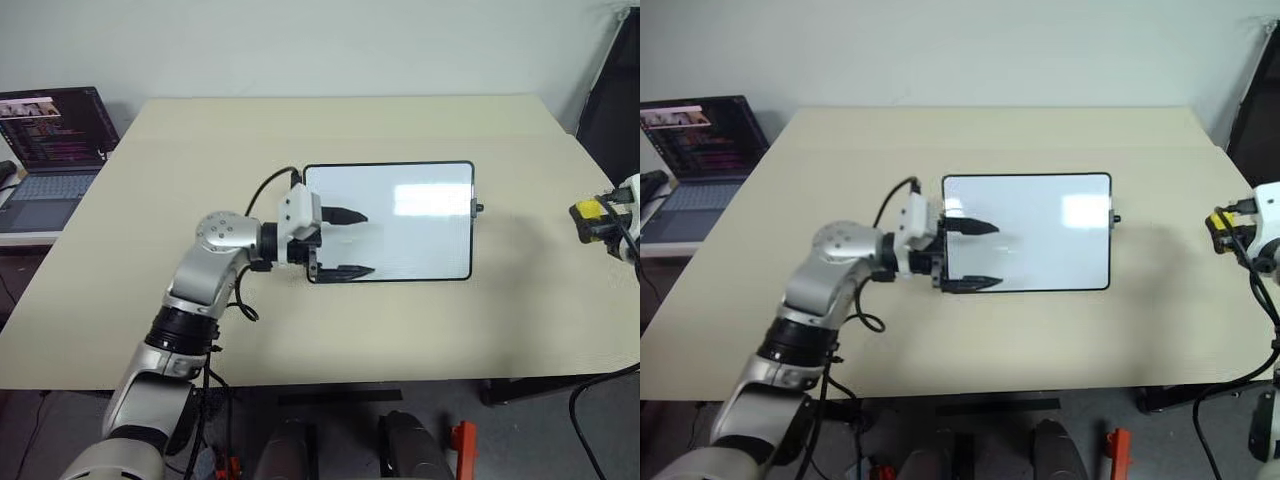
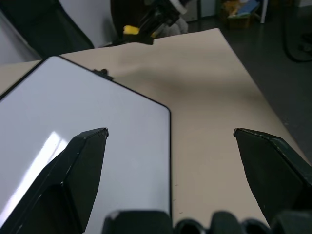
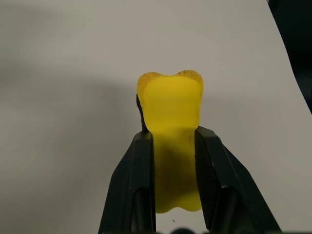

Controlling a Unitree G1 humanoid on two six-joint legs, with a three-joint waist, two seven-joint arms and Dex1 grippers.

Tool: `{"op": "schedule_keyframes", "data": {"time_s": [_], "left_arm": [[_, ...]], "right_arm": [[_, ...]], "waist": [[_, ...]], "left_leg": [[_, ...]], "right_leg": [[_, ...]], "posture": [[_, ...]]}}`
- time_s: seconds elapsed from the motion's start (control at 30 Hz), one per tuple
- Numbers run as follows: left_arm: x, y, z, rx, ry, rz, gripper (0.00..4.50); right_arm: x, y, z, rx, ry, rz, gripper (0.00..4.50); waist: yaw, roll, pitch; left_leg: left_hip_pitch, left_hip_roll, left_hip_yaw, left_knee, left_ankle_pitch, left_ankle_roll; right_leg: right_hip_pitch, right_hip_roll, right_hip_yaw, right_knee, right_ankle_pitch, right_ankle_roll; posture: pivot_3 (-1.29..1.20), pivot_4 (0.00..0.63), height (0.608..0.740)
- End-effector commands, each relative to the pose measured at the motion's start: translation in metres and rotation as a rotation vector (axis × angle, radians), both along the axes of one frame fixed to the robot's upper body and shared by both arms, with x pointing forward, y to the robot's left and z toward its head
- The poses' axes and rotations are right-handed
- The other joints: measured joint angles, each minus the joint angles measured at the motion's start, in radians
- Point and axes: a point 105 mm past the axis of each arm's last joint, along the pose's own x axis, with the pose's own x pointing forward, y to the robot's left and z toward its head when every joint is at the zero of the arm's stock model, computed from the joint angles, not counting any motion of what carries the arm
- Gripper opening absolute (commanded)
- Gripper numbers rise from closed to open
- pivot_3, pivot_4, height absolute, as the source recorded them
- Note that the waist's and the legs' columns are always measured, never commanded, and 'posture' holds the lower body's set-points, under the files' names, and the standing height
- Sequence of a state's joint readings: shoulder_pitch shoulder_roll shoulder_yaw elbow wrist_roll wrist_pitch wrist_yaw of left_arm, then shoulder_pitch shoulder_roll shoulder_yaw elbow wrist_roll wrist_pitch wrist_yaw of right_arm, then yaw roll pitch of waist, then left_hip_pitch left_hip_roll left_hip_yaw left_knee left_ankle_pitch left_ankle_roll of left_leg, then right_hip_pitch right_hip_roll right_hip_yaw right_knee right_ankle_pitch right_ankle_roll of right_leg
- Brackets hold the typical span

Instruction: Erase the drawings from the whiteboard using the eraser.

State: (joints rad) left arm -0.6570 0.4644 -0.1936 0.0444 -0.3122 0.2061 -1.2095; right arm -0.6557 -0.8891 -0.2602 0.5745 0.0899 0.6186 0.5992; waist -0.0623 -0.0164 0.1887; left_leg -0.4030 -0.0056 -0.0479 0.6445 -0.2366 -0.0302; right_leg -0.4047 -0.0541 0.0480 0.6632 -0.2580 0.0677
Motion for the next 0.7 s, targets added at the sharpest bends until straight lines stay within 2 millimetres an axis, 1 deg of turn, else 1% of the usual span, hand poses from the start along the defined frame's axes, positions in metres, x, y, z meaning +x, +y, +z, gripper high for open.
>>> {"op": "schedule_keyframes", "data": {"time_s": [0.03, 0.1, 0.17, 0.27, 0.37, 0.4, 0.47, 0.5, 0.53, 0.57, 0.6, 0.67, 0.7], "left_arm": [[-0.008, -0.007, 0.011, -0.017, -0.044, -0.027, 4.50], [-0.008, -0.006, 0.011, -0.017, -0.045, -0.022, 4.50], [-0.008, -0.005, 0.012, -0.017, -0.046, -0.017, 4.50], [-0.006, 0.000, 0.010, -0.009, -0.046, 0.008, 4.50], [-0.003, 0.007, 0.009, -0.001, -0.049, 0.041, 4.50], [-0.001, 0.011, 0.010, -0.006, -0.052, 0.061, 4.50], [0.010, 0.026, 0.018, -0.056, -0.051, 0.154, 4.50], [0.016, 0.037, 0.023, -0.096, -0.051, 0.224, 4.50], [0.022, 0.049, 0.027, -0.134, -0.057, 0.292, 4.50], [0.030, 0.065, 0.030, -0.175, -0.074, 0.389, 4.50], [0.036, 0.081, 0.031, -0.202, -0.091, 0.478, 4.50], [0.044, 0.108, 0.025, -0.222, -0.113, 0.626, 4.50], [0.049, 0.120, 0.020, -0.239, -0.120, 0.704, 4.50]], "right_arm": [[0.011, -0.004, 0.013, -0.015, -0.055, 0.002, 0.74], [0.015, -0.003, 0.008, -0.013, -0.037, 0.012, 1.46], [0.018, 0.001, 0.001, -0.005, -0.021, 0.030, 2.03], [0.023, 0.004, -0.008, -0.003, -0.008, 0.035, 3.10], [0.026, 0.009, -0.008, 0.008, -0.022, 0.056, 4.22], [0.028, 0.012, -0.003, 0.004, -0.040, 0.067, 4.46], [0.036, 0.028, 0.030, 0.009, -0.195, 0.154, 4.46], [0.038, 0.039, 0.045, 0.021, -0.280, 0.205, 4.46], [0.037, 0.048, 0.055, 0.026, -0.343, 0.245, 4.46], [0.037, 0.055, 0.054, 0.028, -0.374, 0.262, 4.46], [0.037, 0.058, 0.049, 0.031, -0.385, 0.261, 4.46], [0.036, 0.063, 0.033, 0.044, -0.413, 0.245, 4.46], [0.034, 0.064, 0.023, 0.083, -0.442, 0.222, 4.46]], "waist": [[0.001, 0.000, 0.000], [0.002, 0.000, 0.000], [0.005, 0.000, 0.000], [0.005, 0.000, 0.000], [0.006, 0.000, 0.000], [0.006, 0.000, 0.000], [0.004, 0.000, 0.000], [0.000, 0.001, 0.000], [-0.003, 0.001, 0.000], [-0.004, 0.001, 0.000], [-0.005, 0.001, 0.000], [-0.001, -0.001, -0.001], [0.004, -0.003, -0.002]], "left_leg": [[0.000, 0.000, 0.000, 0.000, 0.000, 0.000], [0.000, 0.000, 0.000, 0.000, 0.000, 0.000], [0.000, 0.000, 0.000, 0.000, 0.000, 0.000], [0.000, 0.000, 0.000, 0.000, 0.000, 0.000], [0.000, 0.000, 0.000, 0.000, 0.000, 0.000], [0.000, 0.000, 0.000, 0.000, 0.000, 0.000], [0.000, 0.000, 0.000, 0.000, 0.000, 0.000], [0.000, 0.000, 0.000, 0.000, 0.000, 0.000], [0.000, 0.000, 0.000, 0.000, 0.000, 0.000], [0.000, 0.000, 0.000, 0.000, 0.000, 0.000], [0.001, 0.001, -0.001, 0.000, 0.000, 0.000], [0.001, 0.001, -0.002, -0.001, 0.000, 0.000], [0.001, 0.001, -0.002, -0.001, 0.000, 0.000]], "right_leg": [[0.000, 0.000, 0.000, 0.000, 0.000, 0.000], [0.001, 0.000, 0.000, 0.000, 0.000, 0.000], [0.001, 0.000, 0.000, 0.000, 0.000, 0.000], [0.001, 0.000, -0.001, -0.001, 0.000, 0.000], [0.001, 0.000, -0.001, -0.001, 0.000, 0.000], [0.001, 0.000, -0.001, -0.001, 0.000, 0.000], [0.001, 0.000, 0.000, -0.001, 0.000, 0.000], [0.001, 0.000, 0.000, -0.001, 0.000, 0.000], [0.001, 0.000, 0.000, 0.000, 0.000, 0.000], [0.000, 0.000, 0.000, 0.000, 0.000, 0.000], [0.000, 0.000, 0.000, 0.000, 0.000, 0.000], [0.002, 0.001, -0.002, 0.000, 0.000, 0.000], [0.002, 0.001, -0.002, 0.000, 0.000, 0.000]], "posture": [[0.00, 0.150, 0.740], [0.00, 0.150, 0.740], [0.00, 0.150, 0.740], [0.00, 0.150, 0.740], [0.00, 0.150, 0.740], [0.00, 0.150, 0.740], [0.00, 0.150, 0.740], [0.00, 0.150, 0.740], [0.00, 0.150, 0.740], [0.00, 0.150, 0.740], [0.00, 0.150, 0.740], [0.00, 0.150, 0.740], [0.00, 0.150, 0.740]]}}
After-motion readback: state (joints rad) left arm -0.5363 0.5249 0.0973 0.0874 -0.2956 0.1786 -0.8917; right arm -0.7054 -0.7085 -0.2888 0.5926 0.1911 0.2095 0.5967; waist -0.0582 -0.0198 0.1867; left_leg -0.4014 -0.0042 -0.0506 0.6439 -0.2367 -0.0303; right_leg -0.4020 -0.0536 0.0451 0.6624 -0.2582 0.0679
